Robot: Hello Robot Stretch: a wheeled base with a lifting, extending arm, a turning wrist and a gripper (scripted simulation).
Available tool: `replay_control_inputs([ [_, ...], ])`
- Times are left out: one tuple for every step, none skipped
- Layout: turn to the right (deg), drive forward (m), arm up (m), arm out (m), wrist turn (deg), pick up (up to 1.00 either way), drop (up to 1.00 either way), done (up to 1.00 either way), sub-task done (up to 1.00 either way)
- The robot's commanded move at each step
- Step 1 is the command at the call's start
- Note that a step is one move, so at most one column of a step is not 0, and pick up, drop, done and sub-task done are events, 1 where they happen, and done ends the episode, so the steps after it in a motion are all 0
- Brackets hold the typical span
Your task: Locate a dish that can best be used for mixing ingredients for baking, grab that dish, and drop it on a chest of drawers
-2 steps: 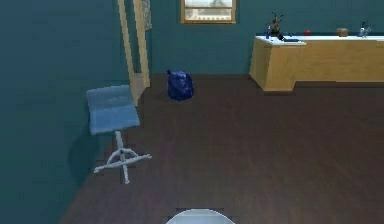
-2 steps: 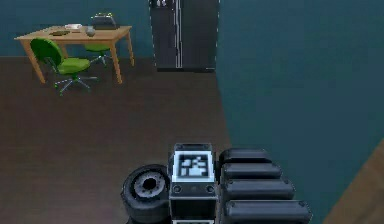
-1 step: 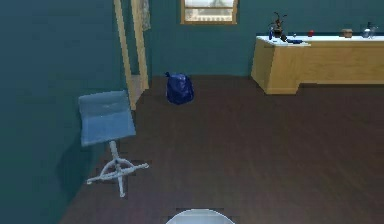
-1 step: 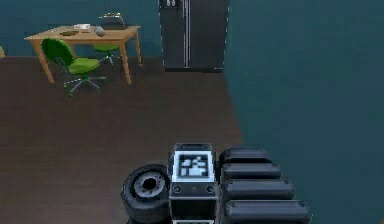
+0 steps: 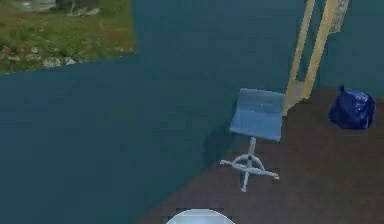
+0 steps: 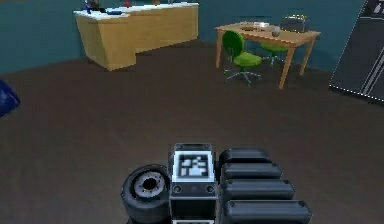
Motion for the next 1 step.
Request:
replay_control_inputs([
  [-30.0,0.0,0.0,0.0,0.0,0.0,0.0,0.0,0.0],
])
